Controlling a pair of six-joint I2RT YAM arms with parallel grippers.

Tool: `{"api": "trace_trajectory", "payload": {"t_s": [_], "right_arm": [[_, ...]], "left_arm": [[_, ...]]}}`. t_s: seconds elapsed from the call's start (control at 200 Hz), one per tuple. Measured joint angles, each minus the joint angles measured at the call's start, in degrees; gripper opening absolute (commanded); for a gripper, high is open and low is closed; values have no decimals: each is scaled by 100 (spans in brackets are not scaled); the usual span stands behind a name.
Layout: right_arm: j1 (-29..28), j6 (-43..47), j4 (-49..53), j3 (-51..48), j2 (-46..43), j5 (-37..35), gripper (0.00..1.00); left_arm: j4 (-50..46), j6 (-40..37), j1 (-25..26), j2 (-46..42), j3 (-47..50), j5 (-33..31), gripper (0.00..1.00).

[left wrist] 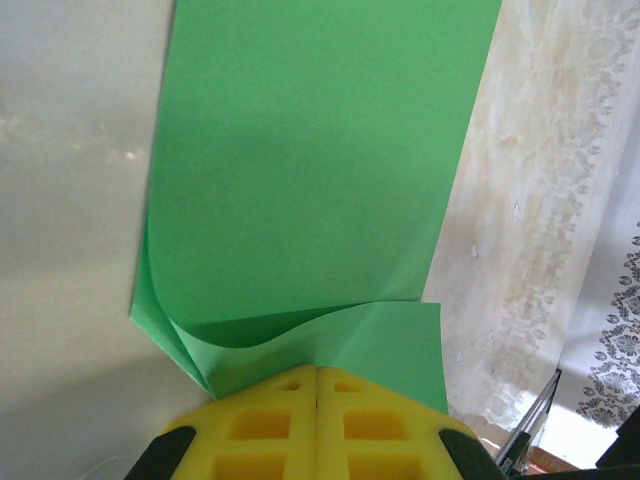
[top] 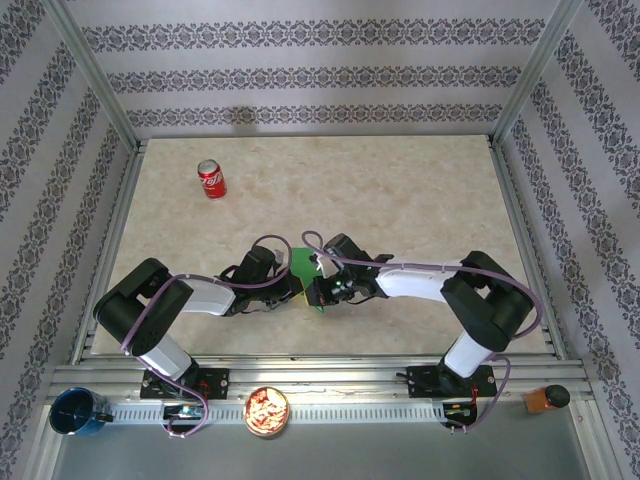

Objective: Fold a paper plane with a square sheet of paper (pick it up from the middle)
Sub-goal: Third fold the triangle at the center of the table.

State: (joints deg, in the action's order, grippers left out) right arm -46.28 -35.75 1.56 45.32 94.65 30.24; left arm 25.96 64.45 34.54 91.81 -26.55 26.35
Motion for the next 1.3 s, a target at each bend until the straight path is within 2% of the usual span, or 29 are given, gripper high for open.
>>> {"api": "trace_trajectory", "payload": {"t_s": [0.789, 1.014, 1.299], "right_arm": [[0, -17, 122, -186, 256, -236, 8], [0, -37, 46, -431, 37, -238, 9], [0, -57, 450, -339, -503, -236, 9]], "left_arm": [[13, 0, 0, 35, -22, 20, 0], [20, 0, 0, 39, -22, 31, 0], [22, 2, 0, 42, -22, 35, 0]]}}
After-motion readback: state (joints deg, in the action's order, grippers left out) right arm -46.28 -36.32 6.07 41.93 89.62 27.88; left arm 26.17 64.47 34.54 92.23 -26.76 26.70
